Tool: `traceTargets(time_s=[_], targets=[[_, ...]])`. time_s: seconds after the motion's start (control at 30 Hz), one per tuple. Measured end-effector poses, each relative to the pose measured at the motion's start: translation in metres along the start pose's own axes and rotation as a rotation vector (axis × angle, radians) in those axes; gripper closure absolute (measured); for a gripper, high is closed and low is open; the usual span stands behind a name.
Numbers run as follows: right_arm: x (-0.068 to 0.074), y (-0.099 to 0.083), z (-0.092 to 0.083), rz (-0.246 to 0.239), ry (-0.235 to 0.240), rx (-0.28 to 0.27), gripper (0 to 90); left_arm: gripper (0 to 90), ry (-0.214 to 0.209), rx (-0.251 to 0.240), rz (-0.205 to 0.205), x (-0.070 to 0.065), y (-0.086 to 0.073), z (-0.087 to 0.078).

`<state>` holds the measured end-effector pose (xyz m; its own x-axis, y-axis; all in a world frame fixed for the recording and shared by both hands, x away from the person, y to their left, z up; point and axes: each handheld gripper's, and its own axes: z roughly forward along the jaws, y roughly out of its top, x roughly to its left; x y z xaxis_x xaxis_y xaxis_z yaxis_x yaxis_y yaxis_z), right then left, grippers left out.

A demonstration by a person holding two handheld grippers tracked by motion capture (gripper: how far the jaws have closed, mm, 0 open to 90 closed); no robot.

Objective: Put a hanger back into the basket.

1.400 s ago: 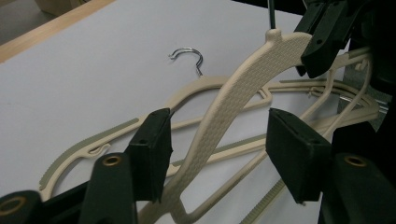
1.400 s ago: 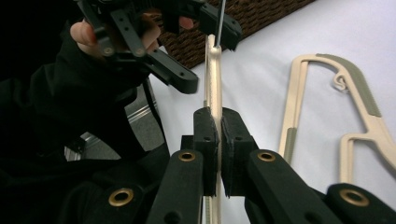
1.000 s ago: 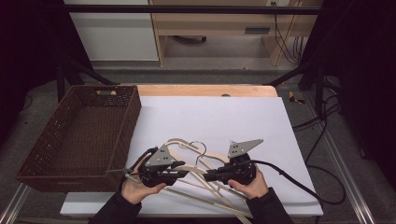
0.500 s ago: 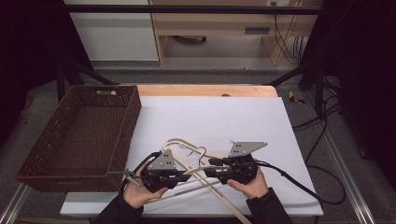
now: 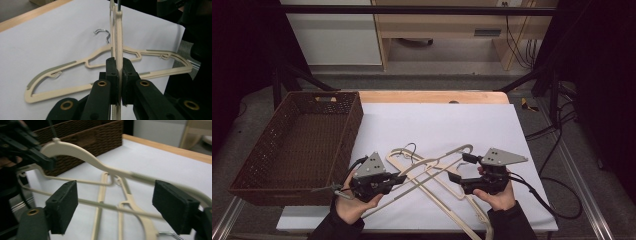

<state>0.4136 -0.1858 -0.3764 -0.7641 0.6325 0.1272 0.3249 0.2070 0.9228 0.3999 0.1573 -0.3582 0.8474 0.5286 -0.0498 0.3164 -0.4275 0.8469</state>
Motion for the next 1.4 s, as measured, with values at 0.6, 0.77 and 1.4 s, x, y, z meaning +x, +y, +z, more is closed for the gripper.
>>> traceTargets(time_s=[0.6,0.77,1.4], targets=[[-0.021,-0.013,-0.029,0.056,-0.19,-0.046,6.0,86.2,0.143,-0.123,-0.029,0.018,0.024,-0.066],[-0.02,-0.013,-0.032,0.052,-0.203,-0.049,5.1,86.2,0.162,-0.129,-0.023,0.033,0.034,-0.084],[-0.027,-0.017,-0.041,0.068,-0.24,-0.068,4.1,86.2,0.251,-0.125,-0.078,0.116,0.045,-0.131]])
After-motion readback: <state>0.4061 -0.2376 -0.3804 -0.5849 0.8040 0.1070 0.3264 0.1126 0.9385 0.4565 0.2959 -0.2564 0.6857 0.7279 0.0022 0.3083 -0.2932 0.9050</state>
